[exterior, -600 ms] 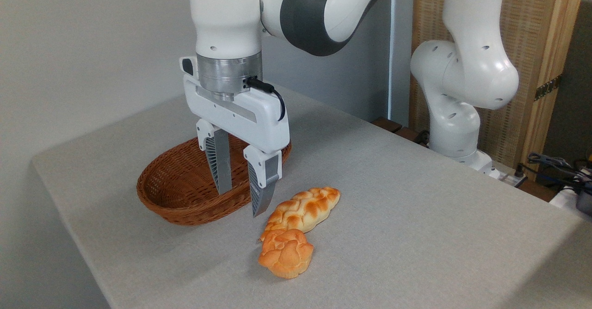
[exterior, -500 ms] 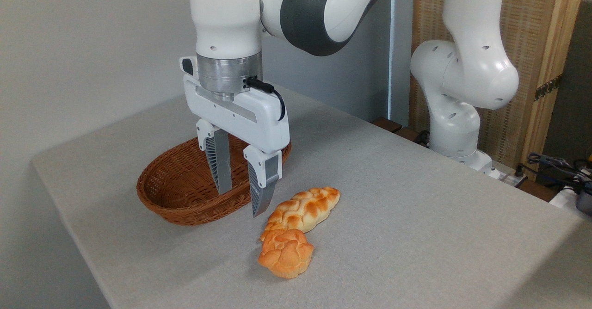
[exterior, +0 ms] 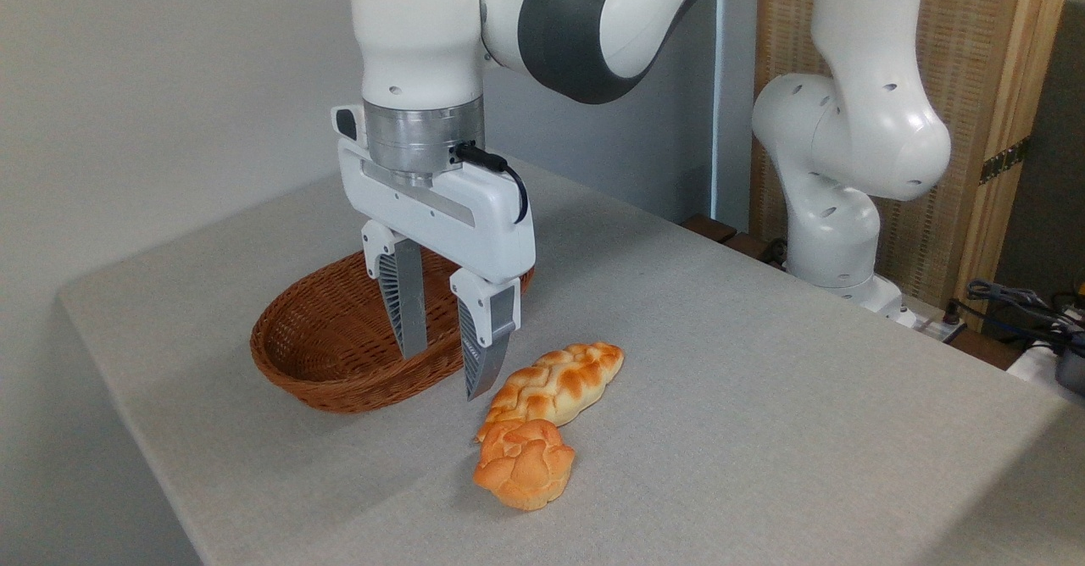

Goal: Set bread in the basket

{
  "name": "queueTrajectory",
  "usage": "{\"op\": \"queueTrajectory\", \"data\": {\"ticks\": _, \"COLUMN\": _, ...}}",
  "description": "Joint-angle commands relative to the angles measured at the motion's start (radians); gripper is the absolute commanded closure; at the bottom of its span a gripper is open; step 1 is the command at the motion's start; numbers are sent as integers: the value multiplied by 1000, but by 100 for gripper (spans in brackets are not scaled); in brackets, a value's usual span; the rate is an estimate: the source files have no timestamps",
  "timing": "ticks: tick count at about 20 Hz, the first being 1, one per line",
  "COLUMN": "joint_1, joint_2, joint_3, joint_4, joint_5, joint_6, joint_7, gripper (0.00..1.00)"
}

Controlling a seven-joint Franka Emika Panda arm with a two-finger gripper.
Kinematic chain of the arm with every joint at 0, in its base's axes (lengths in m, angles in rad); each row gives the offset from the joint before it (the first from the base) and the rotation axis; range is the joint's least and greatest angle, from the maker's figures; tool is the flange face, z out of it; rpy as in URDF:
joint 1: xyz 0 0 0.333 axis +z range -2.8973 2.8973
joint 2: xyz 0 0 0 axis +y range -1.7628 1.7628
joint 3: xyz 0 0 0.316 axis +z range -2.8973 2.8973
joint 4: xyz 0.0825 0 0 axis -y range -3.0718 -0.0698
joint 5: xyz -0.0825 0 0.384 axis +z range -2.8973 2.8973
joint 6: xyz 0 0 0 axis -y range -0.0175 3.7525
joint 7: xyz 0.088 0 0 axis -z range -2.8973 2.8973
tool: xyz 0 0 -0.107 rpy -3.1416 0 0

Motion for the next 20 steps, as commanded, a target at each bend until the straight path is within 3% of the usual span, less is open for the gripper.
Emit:
{"op": "queueTrajectory", "data": {"ticks": 1, "joint_1": -6, "joint_2": 3, "joint_3": 8, "joint_4": 12, "joint_5": 6, "joint_6": 0, "joint_7": -11, "gripper": 0}}
{"op": "queueTrajectory", "data": {"ticks": 17, "joint_1": -4, "joint_2": 3, "joint_3": 8, "joint_4": 4, "joint_5": 12, "joint_6": -40, "joint_7": 6, "gripper": 0}}
{"op": "queueTrajectory", "data": {"ticks": 20, "joint_1": -1, "joint_2": -8, "joint_3": 61, "joint_4": -17, "joint_5": 14, "joint_6": -57, "joint_7": 105, "gripper": 0}}
